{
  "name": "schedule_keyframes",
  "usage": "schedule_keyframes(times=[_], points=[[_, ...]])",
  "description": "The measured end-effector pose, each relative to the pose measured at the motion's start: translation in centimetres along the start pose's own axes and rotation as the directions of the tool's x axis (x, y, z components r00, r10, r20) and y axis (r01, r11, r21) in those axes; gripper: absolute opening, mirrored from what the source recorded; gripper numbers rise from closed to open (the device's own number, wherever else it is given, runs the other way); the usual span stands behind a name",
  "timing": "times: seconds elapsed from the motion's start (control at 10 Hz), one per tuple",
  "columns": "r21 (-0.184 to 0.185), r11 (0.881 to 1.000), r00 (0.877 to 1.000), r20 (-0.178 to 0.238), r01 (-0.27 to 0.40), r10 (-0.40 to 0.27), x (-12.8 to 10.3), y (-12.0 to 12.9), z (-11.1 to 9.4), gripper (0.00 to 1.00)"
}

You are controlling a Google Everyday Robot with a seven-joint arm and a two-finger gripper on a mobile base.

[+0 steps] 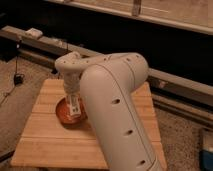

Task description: Place the bottle in the ceramic bowl

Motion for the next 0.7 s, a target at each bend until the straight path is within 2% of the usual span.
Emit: schedule_keyframes(times=[0.2,0.7], points=[[-0.010,1.000,1.000,0.016,0.014,-0.014,-0.40,0.44,0.15,0.80],[-0.017,1.000,0.999,0.028,0.022,-0.021,-0.55,0.77,0.08,0.80]])
